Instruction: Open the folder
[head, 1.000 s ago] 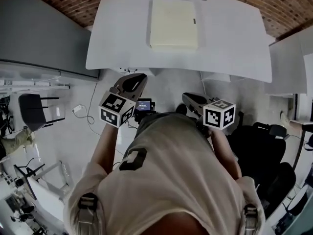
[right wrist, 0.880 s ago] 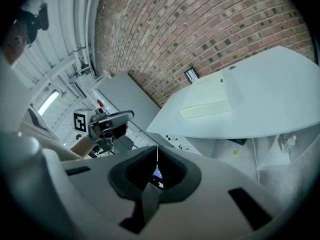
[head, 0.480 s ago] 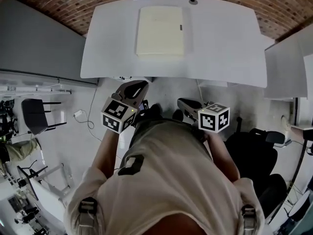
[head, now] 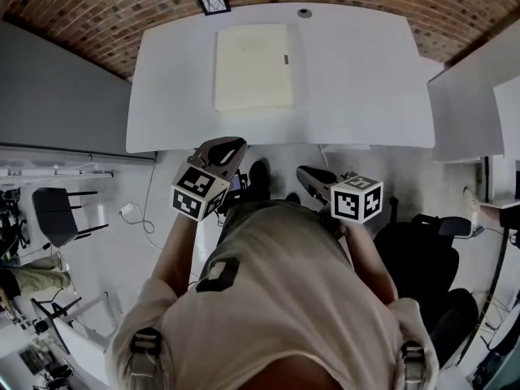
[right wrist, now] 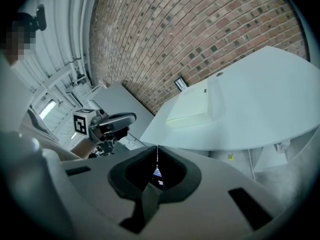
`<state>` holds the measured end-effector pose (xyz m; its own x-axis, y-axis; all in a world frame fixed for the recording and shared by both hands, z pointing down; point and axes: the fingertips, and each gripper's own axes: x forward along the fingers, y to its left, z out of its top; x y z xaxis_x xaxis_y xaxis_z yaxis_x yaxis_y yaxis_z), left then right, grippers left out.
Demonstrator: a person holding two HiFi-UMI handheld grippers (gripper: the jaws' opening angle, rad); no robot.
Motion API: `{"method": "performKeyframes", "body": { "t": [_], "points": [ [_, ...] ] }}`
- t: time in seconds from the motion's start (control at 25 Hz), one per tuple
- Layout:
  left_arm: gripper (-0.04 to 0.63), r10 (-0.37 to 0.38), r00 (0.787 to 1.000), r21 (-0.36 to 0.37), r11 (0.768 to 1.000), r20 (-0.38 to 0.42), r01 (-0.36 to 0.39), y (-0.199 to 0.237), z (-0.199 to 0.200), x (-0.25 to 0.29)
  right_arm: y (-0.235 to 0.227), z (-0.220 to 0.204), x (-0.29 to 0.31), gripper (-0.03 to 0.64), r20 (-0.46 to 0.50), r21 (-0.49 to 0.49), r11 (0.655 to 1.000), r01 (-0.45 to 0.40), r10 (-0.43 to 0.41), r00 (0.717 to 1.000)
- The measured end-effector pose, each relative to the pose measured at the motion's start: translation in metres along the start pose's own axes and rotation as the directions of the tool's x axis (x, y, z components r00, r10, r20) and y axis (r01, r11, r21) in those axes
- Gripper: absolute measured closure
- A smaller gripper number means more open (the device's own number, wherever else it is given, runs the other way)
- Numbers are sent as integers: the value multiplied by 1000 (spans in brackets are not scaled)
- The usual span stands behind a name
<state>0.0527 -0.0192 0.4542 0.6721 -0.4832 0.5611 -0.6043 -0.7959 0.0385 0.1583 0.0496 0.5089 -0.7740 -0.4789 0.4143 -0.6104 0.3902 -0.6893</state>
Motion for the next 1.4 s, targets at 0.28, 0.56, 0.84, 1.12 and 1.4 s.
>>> {"method": "performKeyframes", "body": {
  "t": [0.28, 0.56, 0.84, 1.12, 1.4],
  "points": [
    [578, -24, 999, 51, 998, -38, 26, 39, 2, 24, -8, 24, 15, 611, -12, -36, 997, 68, -69, 998],
    [559, -21, 993, 144, 989, -113, 37, 84, -11, 56, -4, 40, 48, 611, -56, -48, 993, 108, -111, 992],
    [331, 1, 947, 402, 906, -323, 136, 110, -50, 115, 2, 52, 84, 611, -99, -68, 986, 151, -157, 983],
    [330, 36, 925, 613, 758, -379, 222, 116, -65, 158, 6, 60, 120, 611, -136, -40, 984, 174, -178, 975],
    [330, 23, 928, 649, 721, -371, 241, 115, -73, 181, 10, 58, 149, 611, -195, -55, 982, 183, -190, 962]
  ]
}}
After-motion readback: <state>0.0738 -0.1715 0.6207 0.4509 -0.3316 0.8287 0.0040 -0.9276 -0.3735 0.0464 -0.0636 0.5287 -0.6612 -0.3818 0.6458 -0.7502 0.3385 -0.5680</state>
